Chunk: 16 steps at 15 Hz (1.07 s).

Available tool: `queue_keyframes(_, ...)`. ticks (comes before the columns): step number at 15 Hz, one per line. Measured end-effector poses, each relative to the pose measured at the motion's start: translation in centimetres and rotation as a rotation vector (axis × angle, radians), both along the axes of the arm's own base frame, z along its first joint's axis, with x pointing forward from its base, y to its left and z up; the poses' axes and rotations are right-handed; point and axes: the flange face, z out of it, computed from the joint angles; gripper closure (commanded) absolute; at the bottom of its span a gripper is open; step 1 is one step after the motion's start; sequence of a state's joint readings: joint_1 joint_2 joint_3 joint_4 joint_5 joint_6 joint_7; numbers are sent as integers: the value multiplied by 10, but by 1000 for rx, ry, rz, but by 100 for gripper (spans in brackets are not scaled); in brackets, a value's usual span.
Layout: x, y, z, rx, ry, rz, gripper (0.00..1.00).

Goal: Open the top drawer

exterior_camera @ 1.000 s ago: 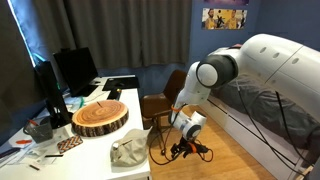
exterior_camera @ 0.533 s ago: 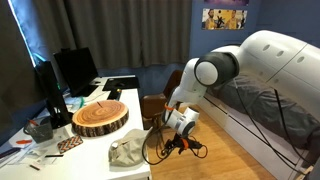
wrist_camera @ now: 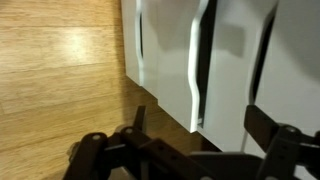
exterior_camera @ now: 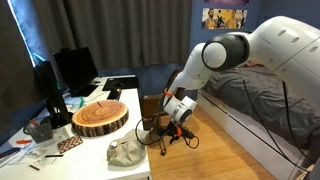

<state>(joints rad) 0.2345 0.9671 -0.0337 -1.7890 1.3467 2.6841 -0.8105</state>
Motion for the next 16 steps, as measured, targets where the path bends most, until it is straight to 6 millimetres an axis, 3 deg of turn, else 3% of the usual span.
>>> queue_keyframes(5, 6, 15, 16, 164, 8, -17, 0)
queue_keyframes(16, -14, 54, 5, 354, 7, 39, 0)
